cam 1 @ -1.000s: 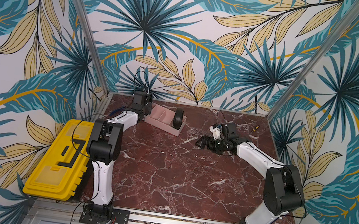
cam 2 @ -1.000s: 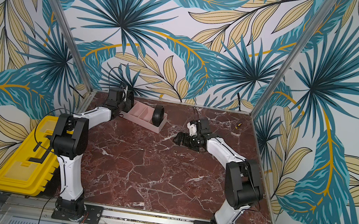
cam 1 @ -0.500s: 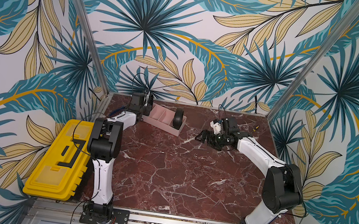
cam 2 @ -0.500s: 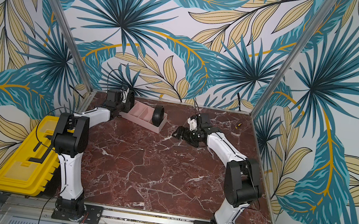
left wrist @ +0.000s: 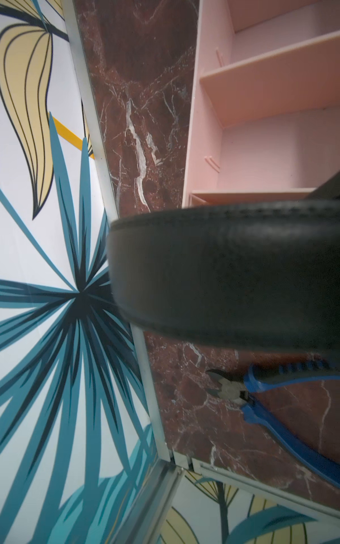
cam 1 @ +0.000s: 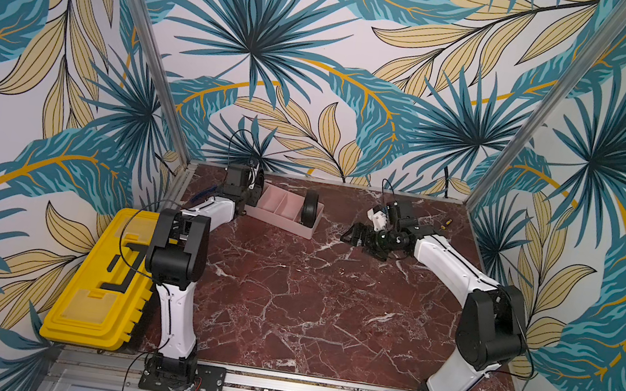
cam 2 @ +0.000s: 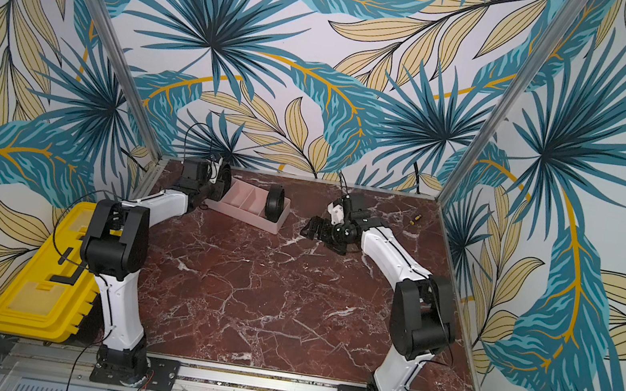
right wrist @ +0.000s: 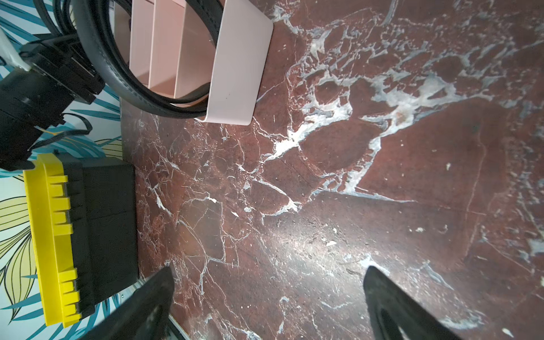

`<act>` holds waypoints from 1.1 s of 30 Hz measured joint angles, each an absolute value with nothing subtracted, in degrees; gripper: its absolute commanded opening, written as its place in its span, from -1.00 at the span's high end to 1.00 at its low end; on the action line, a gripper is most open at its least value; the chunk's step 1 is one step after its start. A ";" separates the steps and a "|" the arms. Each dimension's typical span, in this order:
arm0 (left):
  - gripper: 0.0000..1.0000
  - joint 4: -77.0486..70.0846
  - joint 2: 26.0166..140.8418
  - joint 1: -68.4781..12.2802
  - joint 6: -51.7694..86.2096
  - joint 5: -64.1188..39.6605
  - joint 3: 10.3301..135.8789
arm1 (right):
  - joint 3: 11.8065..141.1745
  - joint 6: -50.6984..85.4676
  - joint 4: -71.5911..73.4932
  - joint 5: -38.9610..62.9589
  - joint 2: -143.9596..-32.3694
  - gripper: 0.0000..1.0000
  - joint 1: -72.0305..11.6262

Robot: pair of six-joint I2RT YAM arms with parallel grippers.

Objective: Place the belts into the storage roll
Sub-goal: Place the belt in the container, then reset both arms

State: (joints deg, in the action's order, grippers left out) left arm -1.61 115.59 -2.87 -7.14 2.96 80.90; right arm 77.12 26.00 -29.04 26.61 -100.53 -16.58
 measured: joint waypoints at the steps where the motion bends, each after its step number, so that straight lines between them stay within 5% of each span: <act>1: -0.46 -1.19 115.22 -2.70 -7.03 3.09 80.90 | 77.03 26.22 -28.99 26.59 -100.53 -0.98 -16.58; 8: -0.99 -0.27 113.73 -1.93 -6.74 2.57 80.90 | 76.27 27.46 -28.99 26.30 -100.53 -0.98 -16.58; 13: -0.99 0.21 109.91 -1.87 -5.89 1.21 79.15 | 76.14 27.07 -28.86 25.28 -100.31 -0.99 -16.58; 21: -0.99 0.60 85.25 -1.37 -0.25 -1.96 70.00 | 69.14 23.05 -21.32 18.28 -91.22 -0.99 -15.84; 28: -0.99 -2.28 62.33 -0.38 5.08 2.61 53.08 | 54.65 15.14 -0.82 -2.57 -78.94 -0.99 -14.28; 33: -0.99 -7.99 60.60 1.72 8.64 5.23 36.21 | 42.52 8.19 9.06 -20.38 -72.93 -0.99 -13.15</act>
State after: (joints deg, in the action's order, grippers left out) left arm -7.99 60.60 1.72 8.64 5.23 36.21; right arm 42.52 8.19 9.06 -20.38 -72.93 -13.15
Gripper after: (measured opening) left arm 0.995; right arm 0.994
